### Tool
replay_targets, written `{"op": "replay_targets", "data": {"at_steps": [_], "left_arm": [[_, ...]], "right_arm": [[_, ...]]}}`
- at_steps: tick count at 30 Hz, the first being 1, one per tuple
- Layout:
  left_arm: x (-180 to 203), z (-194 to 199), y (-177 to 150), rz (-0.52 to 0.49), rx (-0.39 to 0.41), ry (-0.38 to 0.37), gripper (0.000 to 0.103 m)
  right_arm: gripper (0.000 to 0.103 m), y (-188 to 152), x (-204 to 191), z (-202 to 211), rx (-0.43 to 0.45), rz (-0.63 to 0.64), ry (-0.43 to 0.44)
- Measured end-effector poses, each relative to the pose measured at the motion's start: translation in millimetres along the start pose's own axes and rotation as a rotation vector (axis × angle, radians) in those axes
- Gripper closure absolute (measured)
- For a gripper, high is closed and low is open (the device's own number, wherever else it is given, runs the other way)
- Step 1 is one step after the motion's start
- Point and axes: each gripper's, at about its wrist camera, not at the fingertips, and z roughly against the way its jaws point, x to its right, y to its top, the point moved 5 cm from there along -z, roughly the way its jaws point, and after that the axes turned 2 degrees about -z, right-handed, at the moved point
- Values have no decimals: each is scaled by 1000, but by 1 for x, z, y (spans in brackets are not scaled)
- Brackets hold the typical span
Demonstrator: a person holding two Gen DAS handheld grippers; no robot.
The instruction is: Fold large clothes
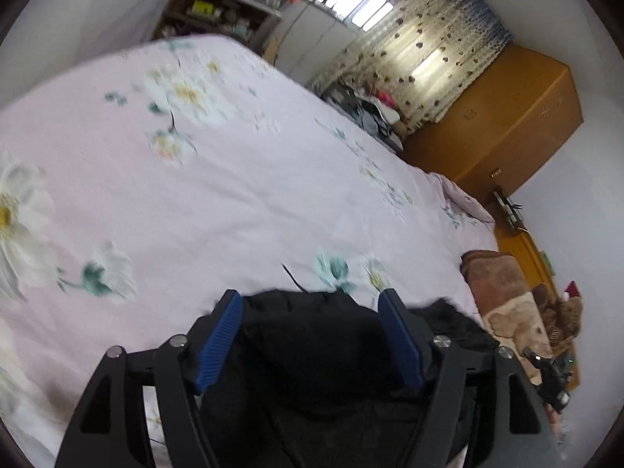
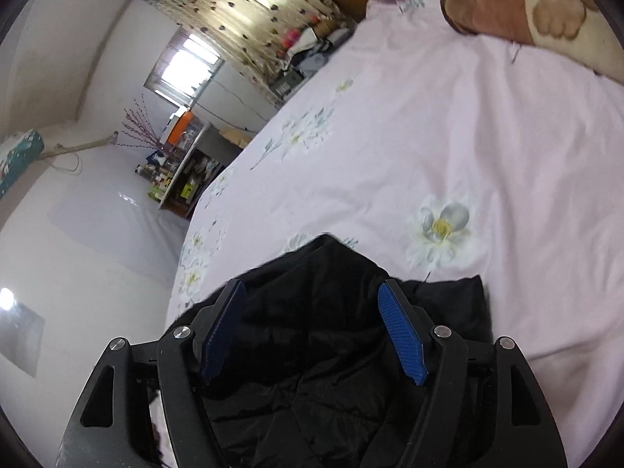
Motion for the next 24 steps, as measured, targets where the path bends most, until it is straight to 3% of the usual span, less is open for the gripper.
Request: {"op": "replay_targets", "data": {"at_steps": [3, 9, 13, 20, 21, 23, 24], "left_arm": [[-7, -2, -1, -10, 1, 40, 21], [-22, -60, -17, -101, -184, 112, 21], [-20, -87, -20, -123, -230, 98, 21], [-8, -110, -25, -190, -223, 85, 22], [-6, -113, -25, -198, -223, 83, 24], [-1, -117, -26, -226, -219, 109, 39], [4, -117, -26, -245, -205, 122, 46]], "right_arm": [[32, -9, -2, -3, 4, 62, -16], [32, -23, 13, -34, -77, 205, -120], [32, -19, 33, -64, -143, 223, -155], [31, -14, 51, -99, -227, 162, -77], [31, -15, 52, -101, -239, 162, -70], [32, -16, 53, -103, -254, 165, -81], [41, -15, 46, -97, -216, 200, -96]]}}
